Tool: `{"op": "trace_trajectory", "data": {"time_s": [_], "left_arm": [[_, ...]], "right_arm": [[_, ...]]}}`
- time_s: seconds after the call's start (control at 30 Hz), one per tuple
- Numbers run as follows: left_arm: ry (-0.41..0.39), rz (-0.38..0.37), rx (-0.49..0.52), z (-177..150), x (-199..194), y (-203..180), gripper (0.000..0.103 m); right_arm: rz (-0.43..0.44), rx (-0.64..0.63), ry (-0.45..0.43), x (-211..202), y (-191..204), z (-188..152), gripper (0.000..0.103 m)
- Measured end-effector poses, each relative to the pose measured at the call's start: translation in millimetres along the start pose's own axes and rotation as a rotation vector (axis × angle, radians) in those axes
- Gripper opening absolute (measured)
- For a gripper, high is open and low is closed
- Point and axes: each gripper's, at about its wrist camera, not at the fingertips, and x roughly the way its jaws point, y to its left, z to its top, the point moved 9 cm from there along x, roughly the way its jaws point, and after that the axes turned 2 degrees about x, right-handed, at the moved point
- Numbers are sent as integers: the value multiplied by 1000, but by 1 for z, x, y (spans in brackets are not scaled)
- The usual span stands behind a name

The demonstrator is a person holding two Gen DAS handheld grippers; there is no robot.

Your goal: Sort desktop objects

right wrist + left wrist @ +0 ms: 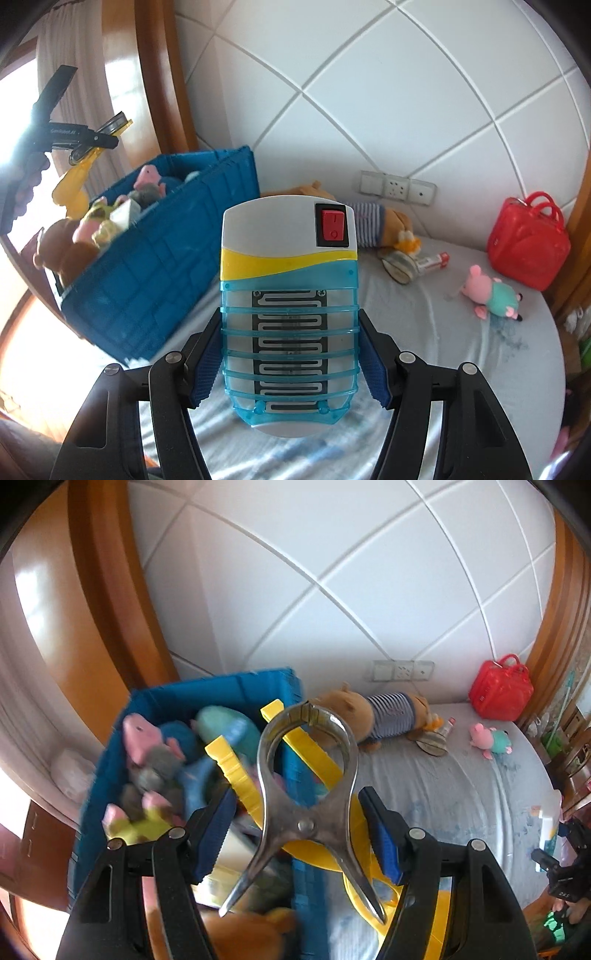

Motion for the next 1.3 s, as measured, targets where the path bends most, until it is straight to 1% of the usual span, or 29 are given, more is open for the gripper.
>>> {"op": "trace_trajectory", "data": {"time_s": [0.1, 0.3, 0.53, 0.7, 0.87, 1.03, 1.3], "left_arm": [[-15, 5, -4, 10, -5, 42, 67], [-19, 32, -11, 5, -13, 110, 67], [-23, 84, -71, -18, -26, 191, 67], [-1, 104, -104, -37, -22, 229, 67], [14, 120, -121, -47, -19, 254, 67], [6, 132, -129, -45, -21, 267, 67], [-8, 127, -131, -37, -19, 267, 67]], "right_arm": [[10, -21, -15, 7, 35, 20, 65], [76, -110, -58, 20, 127, 78, 65], [180, -188, -85, 45, 235, 145, 65], [239, -215, -60, 74, 295, 176, 65], [254, -243, -28, 103, 330, 195, 65], [251, -252, -10, 123, 344, 209, 65], [248, -262, -13, 137, 356, 223, 65]]}}
